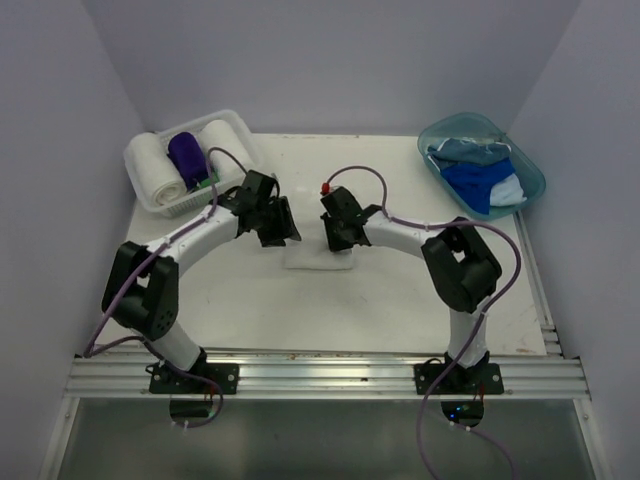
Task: Roll the towels
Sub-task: Roll the towel
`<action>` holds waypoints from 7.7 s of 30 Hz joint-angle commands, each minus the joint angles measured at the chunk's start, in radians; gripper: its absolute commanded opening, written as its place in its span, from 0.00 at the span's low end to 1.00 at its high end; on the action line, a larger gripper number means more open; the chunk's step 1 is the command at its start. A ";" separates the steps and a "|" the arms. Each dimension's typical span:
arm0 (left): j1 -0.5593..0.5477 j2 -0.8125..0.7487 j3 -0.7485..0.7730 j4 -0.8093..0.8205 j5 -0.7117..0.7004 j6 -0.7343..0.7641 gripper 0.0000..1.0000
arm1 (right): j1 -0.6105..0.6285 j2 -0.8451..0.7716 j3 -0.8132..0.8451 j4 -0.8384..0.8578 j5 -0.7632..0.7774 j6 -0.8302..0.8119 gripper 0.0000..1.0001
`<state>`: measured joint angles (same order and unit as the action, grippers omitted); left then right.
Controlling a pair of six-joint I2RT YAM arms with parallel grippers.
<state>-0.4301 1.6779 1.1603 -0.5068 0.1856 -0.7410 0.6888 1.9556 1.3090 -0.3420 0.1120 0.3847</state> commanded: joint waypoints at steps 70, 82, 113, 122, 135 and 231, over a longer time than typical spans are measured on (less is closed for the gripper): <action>-0.122 -0.350 -0.614 0.191 -0.114 -0.431 0.27 | 0.149 -0.448 -0.381 0.057 -0.141 0.203 0.48; -0.110 -0.280 -0.452 0.097 -0.058 -0.230 0.34 | 0.402 -0.432 -0.252 -0.034 0.017 -0.246 0.57; 0.044 -0.340 -0.455 0.136 0.117 -0.167 0.80 | 0.456 -0.213 -0.375 0.242 0.203 -0.241 0.00; 0.057 -0.311 -0.484 0.168 0.104 -0.188 0.70 | 0.453 -0.245 -0.378 0.244 0.169 -0.202 0.00; 0.091 -0.161 -0.541 0.341 0.071 -0.287 0.67 | 0.448 -0.293 -0.427 0.245 0.157 -0.164 0.00; -0.073 -0.011 -0.304 0.521 0.127 -0.201 0.21 | -0.138 -0.259 -0.718 0.703 -0.874 0.550 0.03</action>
<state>-0.4995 1.6283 0.8207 -0.0364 0.3206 -0.9798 0.5549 1.7336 0.5991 0.4168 -0.7753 0.9699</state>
